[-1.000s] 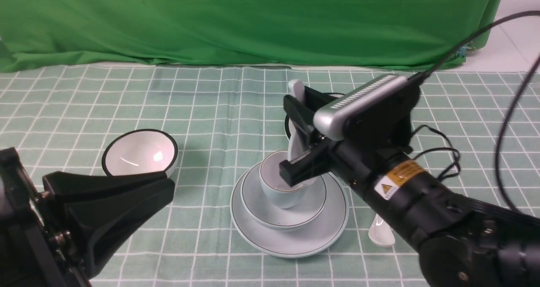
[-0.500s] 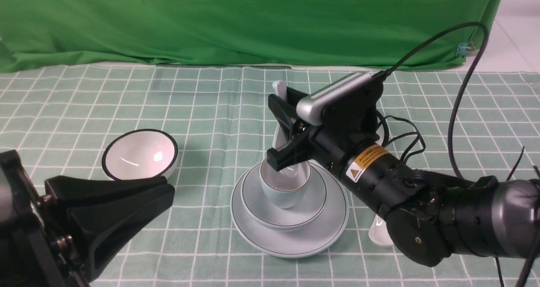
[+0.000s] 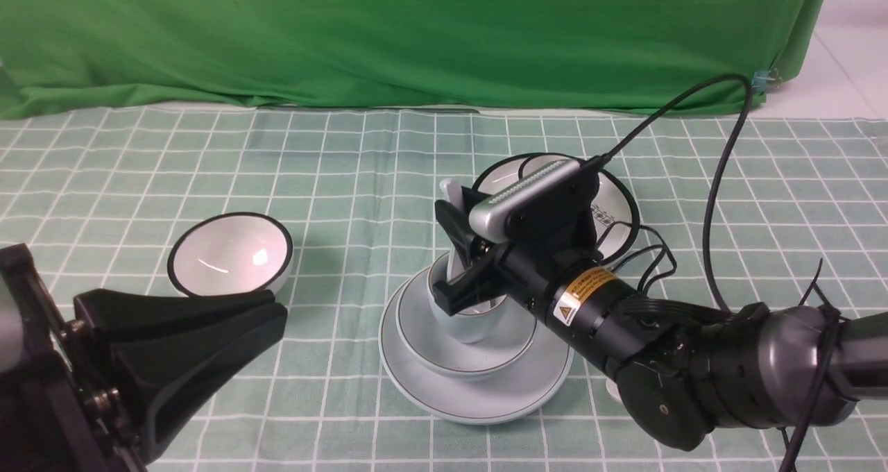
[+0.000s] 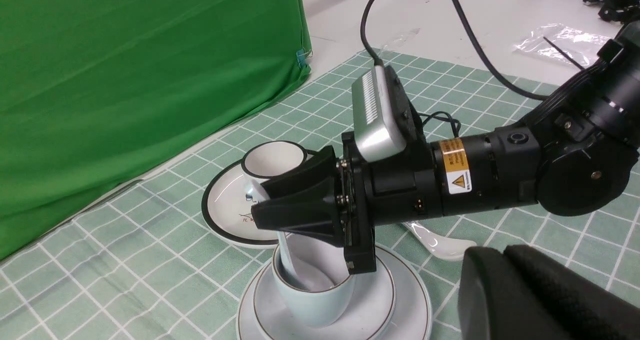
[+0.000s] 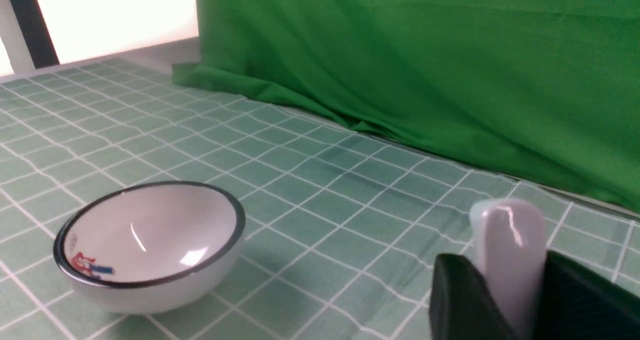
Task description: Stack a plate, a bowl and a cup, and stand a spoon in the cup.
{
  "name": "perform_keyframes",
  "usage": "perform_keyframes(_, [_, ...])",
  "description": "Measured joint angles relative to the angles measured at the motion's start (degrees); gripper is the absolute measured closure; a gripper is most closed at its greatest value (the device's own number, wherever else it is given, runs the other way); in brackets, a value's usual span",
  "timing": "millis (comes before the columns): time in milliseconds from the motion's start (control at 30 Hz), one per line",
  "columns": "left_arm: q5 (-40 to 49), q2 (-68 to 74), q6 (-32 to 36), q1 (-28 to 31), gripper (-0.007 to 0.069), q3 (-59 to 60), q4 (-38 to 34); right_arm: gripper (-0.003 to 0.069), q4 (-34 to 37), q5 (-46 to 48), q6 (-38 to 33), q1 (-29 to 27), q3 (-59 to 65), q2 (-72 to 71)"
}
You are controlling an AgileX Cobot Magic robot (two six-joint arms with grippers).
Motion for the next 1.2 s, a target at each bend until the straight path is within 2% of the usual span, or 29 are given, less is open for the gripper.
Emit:
perform_keyframes(300, [0.0,-0.41,0.05,0.0,0.0613,0.0,0.3,0.0301,0.06,-1.23,-0.21,0.0,1.05,-1.68])
perform_keyframes(467, [0.1,-4.14,-0.37,0.0,0.0613,0.06,0.38,0.0292,0.28,3.94,0.17,1.26,5.36,-10.57])
perform_keyframes(633, [-0.46,-12.39,-2.49,0.0,0.0613,5.18,0.38,0.0292,0.22,22.71,0.43,4.32,11.49,-29.08])
perform_keyframes(733, [-4.75,-15.76,-2.81,0.0,0.0613,10.44,0.38,0.03,0.22,40.59,0.66,5.82,12.82,-39.41])
perform_keyframes(867, [-9.98,-17.02,-2.81,0.0,0.0613,15.35,0.49,0.0399,0.22,63.32,3.82,6.52,13.29,-49.15])
perform_keyframes(1000, [-10.3,-17.06,-2.81,0.0,0.0612,17.26,0.65,0.0485,0.22,73.02,6.38,6.59,13.29,-54.26])
perform_keyframes(1033, [-10.3,-17.06,-2.81,0.0,0.0612,18.89,0.65,0.0523,0.22,79.51,7.52,6.65,13.29,-57.0])
perform_keyframes(1067, [-10.3,-17.06,-2.81,0.0,0.0612,18.89,0.65,0.0526,0.22,79.51,7.52,6.65,13.29,-57.0])
perform_keyframes(1100, [-10.3,-17.06,-2.81,0.0,0.0612,20.32,0.65,0.0544,0.22,85.31,7.9,6.67,13.29,-59.56])
perform_keyframes(1200, [-10.29,-17.06,-2.81,0.0,0.0612,22.64,0.65,0.0547,0.22,90.66,8.16,6.67,13.29,-62.38])
